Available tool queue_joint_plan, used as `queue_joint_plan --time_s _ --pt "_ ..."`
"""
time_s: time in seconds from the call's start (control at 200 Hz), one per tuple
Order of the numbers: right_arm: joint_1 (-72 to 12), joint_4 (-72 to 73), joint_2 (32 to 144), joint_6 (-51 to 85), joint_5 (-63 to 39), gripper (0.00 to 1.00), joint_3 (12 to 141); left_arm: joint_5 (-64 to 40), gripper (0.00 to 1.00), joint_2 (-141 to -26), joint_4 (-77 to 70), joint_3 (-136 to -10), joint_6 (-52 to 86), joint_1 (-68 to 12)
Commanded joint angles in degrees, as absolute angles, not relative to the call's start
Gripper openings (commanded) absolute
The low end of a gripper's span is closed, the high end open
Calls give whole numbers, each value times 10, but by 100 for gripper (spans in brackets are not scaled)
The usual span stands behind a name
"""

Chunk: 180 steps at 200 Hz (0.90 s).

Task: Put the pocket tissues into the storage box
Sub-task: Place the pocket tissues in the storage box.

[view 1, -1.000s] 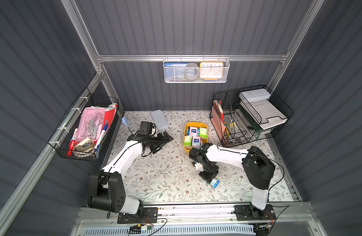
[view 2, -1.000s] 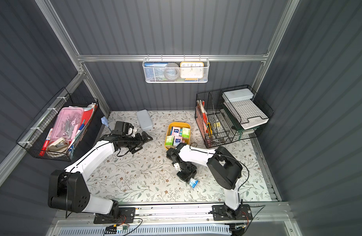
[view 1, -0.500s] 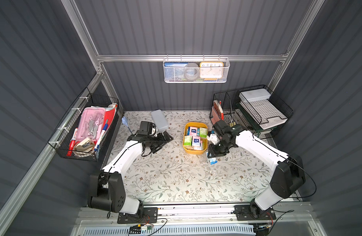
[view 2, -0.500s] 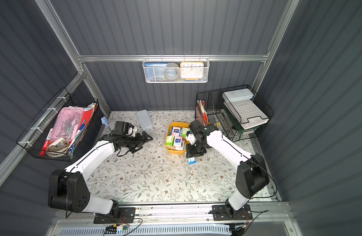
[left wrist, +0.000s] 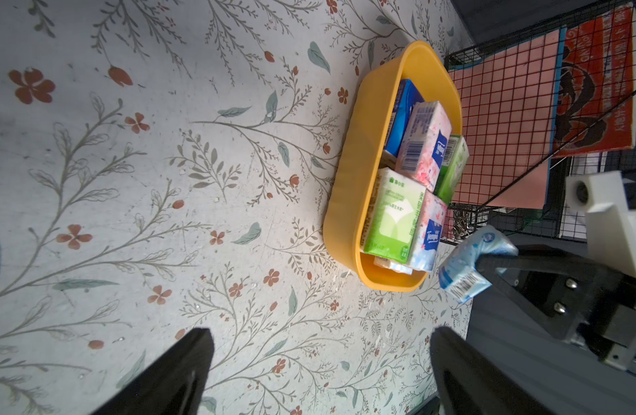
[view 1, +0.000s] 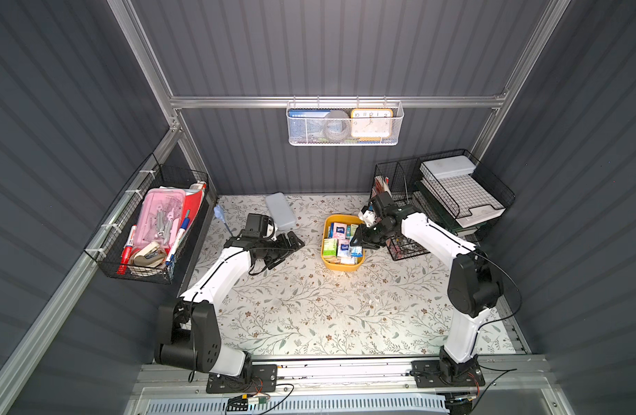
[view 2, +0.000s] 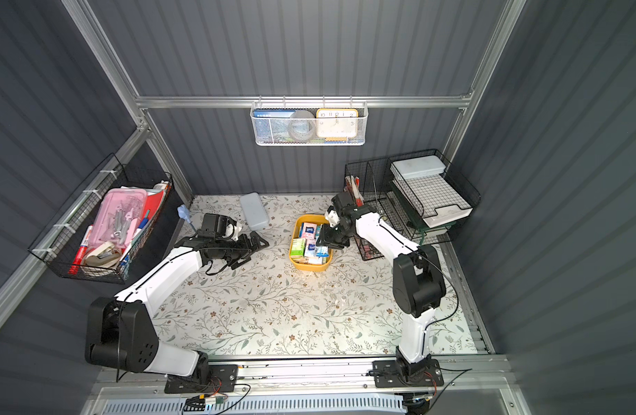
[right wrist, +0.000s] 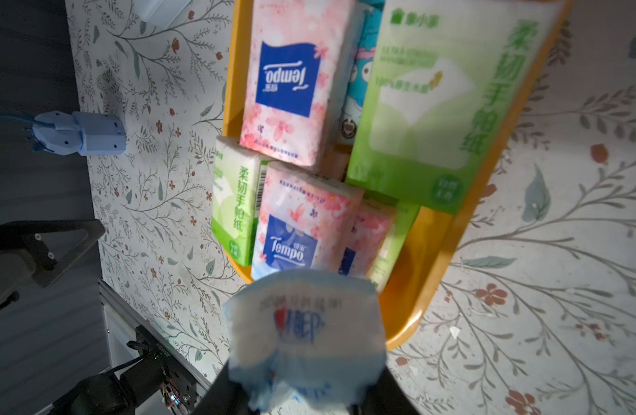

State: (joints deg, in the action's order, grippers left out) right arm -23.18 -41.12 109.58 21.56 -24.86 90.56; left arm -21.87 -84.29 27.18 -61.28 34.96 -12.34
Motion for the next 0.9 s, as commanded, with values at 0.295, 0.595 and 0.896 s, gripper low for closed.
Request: queue_joint_plan --time_s 0.295,0.595,0.896 --pt "-230 -377 1075 212 -201 39 871 -219 99 -842 284 -609 339 -123" --pt "-230 -356 1075 194 -206 39 852 -217 99 -840 284 -603 346 -124" --pt "-233 -320 1101 205 -226 46 844 -211 99 -831 289 -602 344 -124"
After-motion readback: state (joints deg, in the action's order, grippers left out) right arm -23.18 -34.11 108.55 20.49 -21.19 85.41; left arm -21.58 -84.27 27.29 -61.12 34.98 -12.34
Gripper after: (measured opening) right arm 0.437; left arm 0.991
